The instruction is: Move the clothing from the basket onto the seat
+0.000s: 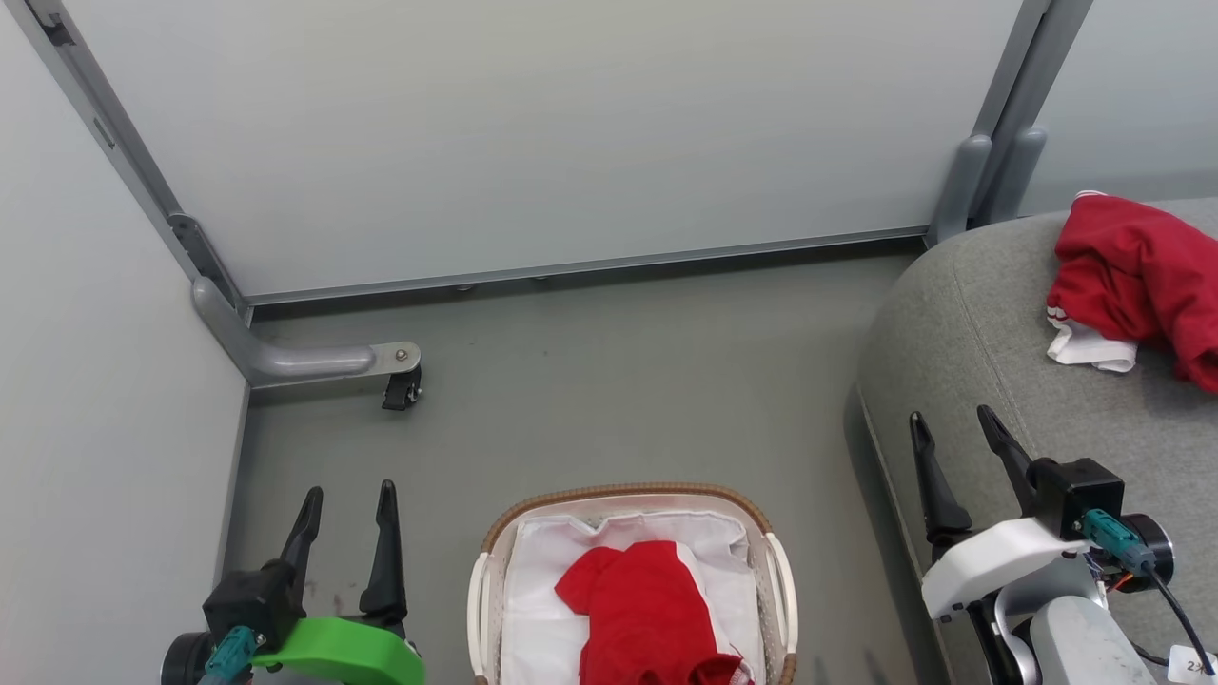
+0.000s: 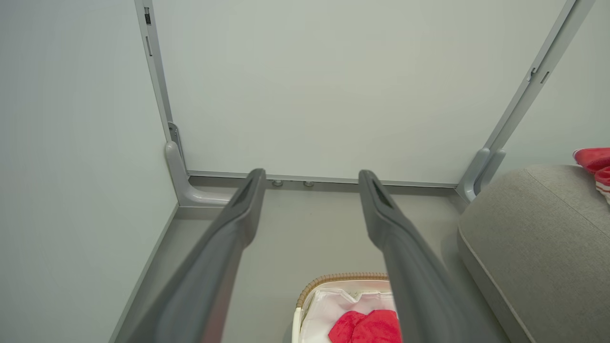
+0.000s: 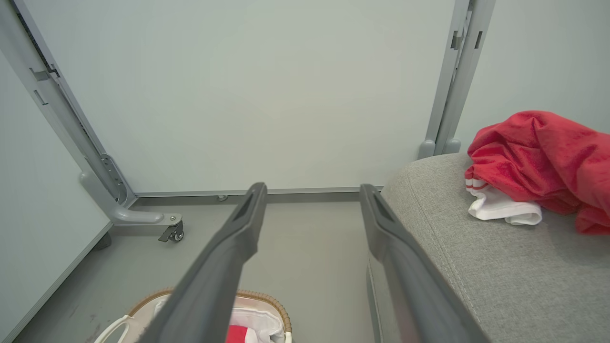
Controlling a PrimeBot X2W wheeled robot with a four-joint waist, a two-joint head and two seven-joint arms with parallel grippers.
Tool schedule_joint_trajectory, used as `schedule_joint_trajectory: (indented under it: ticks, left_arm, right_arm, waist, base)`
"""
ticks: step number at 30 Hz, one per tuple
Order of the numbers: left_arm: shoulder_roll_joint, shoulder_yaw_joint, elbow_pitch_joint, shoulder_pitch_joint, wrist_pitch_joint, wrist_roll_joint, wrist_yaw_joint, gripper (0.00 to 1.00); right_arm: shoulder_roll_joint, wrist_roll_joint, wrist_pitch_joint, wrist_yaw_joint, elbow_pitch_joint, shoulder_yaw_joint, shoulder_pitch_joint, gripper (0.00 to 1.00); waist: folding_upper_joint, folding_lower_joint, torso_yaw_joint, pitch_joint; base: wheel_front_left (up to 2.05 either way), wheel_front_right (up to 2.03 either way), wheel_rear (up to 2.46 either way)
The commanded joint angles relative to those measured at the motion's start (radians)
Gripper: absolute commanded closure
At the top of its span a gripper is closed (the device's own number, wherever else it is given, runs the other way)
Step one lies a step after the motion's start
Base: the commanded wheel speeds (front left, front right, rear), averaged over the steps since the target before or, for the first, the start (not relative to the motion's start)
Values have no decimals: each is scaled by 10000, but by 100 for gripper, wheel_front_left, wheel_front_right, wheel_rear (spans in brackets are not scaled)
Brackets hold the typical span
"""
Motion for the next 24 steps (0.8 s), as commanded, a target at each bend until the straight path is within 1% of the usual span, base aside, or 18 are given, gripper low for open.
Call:
schedule_joint_trajectory:
  ticks: [1,15,24]
  left_arm:
    - [10,15,22,159,5,-73,23,0]
    - [10,-2,122,144,5,-6,-18,0]
    - [10,-291,361,0,5,106,-43,0]
  right_arm:
    - [-34,-9,-3,-14,13,0,146,0]
    - [-35,79,-3,-12,76,18,132,0]
    - [-35,63,-3,-12,20,13,119,0]
  waist:
    - [0,1,15,-15]
    - [0,1,29,-30]
    - [0,1,-35,47]
  base:
    - [0,0,0]
    - [0,0,0]
    - [0,0,0]
